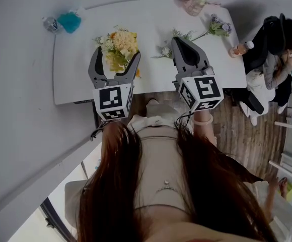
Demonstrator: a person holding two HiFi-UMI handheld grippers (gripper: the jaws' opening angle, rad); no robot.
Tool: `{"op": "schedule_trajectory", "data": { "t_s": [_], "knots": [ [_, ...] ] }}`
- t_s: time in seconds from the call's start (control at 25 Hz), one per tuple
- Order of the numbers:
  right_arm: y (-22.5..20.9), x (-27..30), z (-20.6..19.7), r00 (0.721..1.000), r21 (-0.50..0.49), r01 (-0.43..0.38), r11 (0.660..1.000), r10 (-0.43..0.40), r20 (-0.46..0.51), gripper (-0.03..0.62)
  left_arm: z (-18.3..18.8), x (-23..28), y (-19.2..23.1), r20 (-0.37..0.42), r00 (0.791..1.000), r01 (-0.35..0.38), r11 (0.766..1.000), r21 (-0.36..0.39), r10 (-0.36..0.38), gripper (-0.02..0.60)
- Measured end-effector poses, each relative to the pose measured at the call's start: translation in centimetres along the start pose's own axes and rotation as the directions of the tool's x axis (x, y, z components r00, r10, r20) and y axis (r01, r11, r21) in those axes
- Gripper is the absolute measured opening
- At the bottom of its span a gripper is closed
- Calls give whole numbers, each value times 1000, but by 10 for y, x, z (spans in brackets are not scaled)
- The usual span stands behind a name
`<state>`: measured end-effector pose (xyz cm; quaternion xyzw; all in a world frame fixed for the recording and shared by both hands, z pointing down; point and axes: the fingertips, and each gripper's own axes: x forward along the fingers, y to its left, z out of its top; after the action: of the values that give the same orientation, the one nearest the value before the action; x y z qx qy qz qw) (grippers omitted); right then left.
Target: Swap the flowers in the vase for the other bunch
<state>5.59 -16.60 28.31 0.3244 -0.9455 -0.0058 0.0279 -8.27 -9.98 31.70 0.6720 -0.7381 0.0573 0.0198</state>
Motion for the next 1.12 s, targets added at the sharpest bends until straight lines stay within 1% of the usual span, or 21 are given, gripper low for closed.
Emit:
{"op": "schedule_trajectory", "data": {
  "t_s": [0.24, 0.36, 0.6, 0.64, 0.68, 0.72, 0.76, 0.92, 1.0, 1.12],
  "knots": [
    [-12, 2, -3, 1000, 7, 19, 1000, -19, -1, 28, -14, 16, 6, -66, 998, -14, 1000, 21, 16, 459],
    [-17, 2, -6, 1000, 14, 28, 1000, -28, -5, 28, -22, 23, 9, -93, 995, -17, 1000, 15, 18, 457],
    [-17, 1, -7, 999, 15, 41, 999, -41, -10, 28, -38, 28, 9, -150, 988, 27, 1000, -10, -29, 446],
    [-17, 1, -7, 999, 15, 43, 999, -43, -11, 28, -40, 28, 9, -157, 987, 24, 1000, -9, -26, 429],
    [-18, 1, -8, 999, 16, 46, 999, -46, -12, 28, -42, 27, 11, -162, 987, 16, 1000, -5, -17, 376],
    [-19, 2, -8, 999, 18, 49, 999, -48, -13, 28, -43, 27, 12, -165, 986, 7, 1000, 1, -6, 307],
    [-20, 3, -9, 999, 20, 50, 999, -50, -13, 28, -44, 26, 14, -166, 986, -1, 1000, 5, 2, 268],
    [-23, 5, -12, 999, 34, 48, 998, -47, -16, 28, -45, 23, 14, -169, 986, -10, 1000, 4, 11, 158],
    [-22, 7, -13, 999, 40, 39, 998, -39, -18, 28, -45, 20, 12, -174, 985, -4, 1000, 14, 6, 121],
    [-18, 12, -13, 1000, 47, 21, 999, -20, -20, 28, -44, 15, 8, -176, 984, 16, 1000, 15, -13, 100]
  ]
}}
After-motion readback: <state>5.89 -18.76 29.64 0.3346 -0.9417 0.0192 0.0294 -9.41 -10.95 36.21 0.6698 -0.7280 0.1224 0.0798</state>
